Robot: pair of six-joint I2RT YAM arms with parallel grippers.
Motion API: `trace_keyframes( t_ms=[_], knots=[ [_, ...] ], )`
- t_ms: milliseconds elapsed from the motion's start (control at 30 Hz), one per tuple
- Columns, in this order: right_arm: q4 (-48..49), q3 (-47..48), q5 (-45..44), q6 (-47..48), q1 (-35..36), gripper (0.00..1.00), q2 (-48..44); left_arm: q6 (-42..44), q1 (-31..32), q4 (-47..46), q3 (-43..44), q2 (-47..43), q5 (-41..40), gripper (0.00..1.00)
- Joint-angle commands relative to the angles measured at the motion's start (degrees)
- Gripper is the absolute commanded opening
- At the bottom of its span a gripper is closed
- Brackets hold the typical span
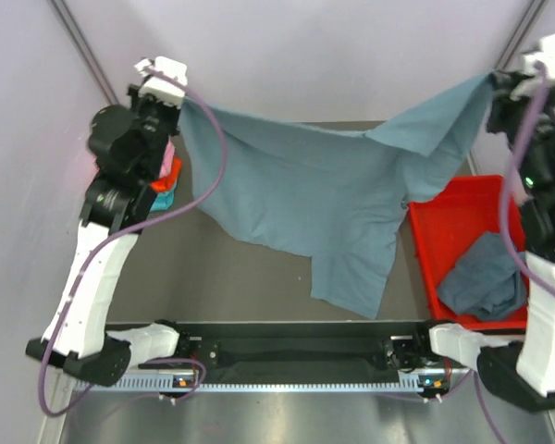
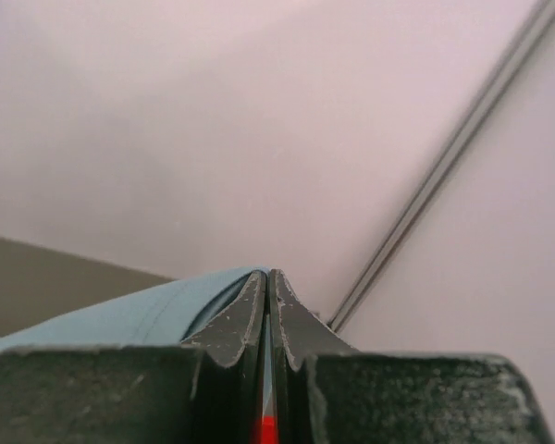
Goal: Fold and stack the t-shirts
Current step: Flatten the tshirt out
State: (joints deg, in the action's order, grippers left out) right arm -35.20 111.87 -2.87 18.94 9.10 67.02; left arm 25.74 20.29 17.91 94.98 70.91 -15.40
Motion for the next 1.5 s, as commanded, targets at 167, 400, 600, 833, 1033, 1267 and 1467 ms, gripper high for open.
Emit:
trace_keyframes(
  t_ms=[167,400,600,833,1033,1267,1467],
  knots=[
    [4.2,14.8,-3.0,-3.2,-2.2,0.00,-6.0,5.9,-0.5,-11.7,8.1,-8.4,4.9,0.00],
    [8.0,28.6,-2.9,-3.6,-4.4,0.00,-4.9,4.3,-2.8,-12.8,11.2,-11.9,9.4,0.00],
    [4.7,29.8,2.3,-8.9,-8.7,0.00,-8.4,2.1,-5.4,-9.1,14.9,-14.9,12.1,0.00],
    [1.6,22.4,6.4,-8.5,-15.5,0.00,-10.3,-1.0,-8.8,3.4,8.2,-18.5,9.5,0.00],
    [3.2,8.7,5.8,-6.5,-15.5,0.00,-8.8,-4.5,-8.8,8.3,-13.4,-21.7,11.8,0.00],
    [8.8,-10.3,9.4,-6.0,-15.4,0.00,-5.2,-7.0,-8.8,0.6,-33.6,-18.2,15.1,0.00],
    [15.5,-17.8,9.6,-4.3,-12.9,0.00,13.7,-4.1,-10.7,-9.0,-30.2,3.7,14.6,0.00]
  ],
)
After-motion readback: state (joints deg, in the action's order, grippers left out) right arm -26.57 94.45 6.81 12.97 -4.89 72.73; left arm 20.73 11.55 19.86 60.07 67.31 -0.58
